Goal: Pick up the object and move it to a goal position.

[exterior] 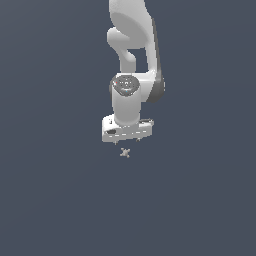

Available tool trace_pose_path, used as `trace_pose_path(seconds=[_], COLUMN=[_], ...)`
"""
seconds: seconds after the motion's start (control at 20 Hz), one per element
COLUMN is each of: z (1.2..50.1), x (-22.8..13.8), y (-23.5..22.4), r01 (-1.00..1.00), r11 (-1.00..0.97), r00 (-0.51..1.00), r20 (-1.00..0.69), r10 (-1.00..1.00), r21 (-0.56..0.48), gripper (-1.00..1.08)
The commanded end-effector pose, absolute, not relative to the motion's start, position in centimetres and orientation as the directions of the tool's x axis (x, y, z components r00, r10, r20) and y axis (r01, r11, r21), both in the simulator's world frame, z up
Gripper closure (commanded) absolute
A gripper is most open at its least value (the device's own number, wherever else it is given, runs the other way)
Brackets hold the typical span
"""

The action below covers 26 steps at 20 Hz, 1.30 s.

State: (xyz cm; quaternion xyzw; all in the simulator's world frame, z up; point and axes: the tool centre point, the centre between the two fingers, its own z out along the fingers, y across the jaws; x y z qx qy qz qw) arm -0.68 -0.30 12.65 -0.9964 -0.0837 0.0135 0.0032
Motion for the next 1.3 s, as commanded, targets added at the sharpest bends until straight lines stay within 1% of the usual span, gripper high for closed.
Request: trace_pose_path(seconds=[0.0,0.3,0.6,0.9,1.25], z=[11.6,9.3,7.9,7.2,6.7], x=[-0.6,-0.4,-0.4,-0.4,-0.4], y=[-0.5,-1.0,-1.2,-1.3,-1.4], r01=[0.23,0.371,0.458,0.496,0.495], r11=[-0.973,-0.929,-0.889,-0.868,-0.869], r00=[0.973,0.929,0.889,0.868,0.869], r20=[-0.022,-0.011,-0.004,0.0,-0.001], r10=[0.23,0.371,0.458,0.496,0.495], r21=[-0.007,-0.003,-0.001,0.0,0.0], gripper=[-0.92,-0.92,-0.92,-0.92,-0.92])
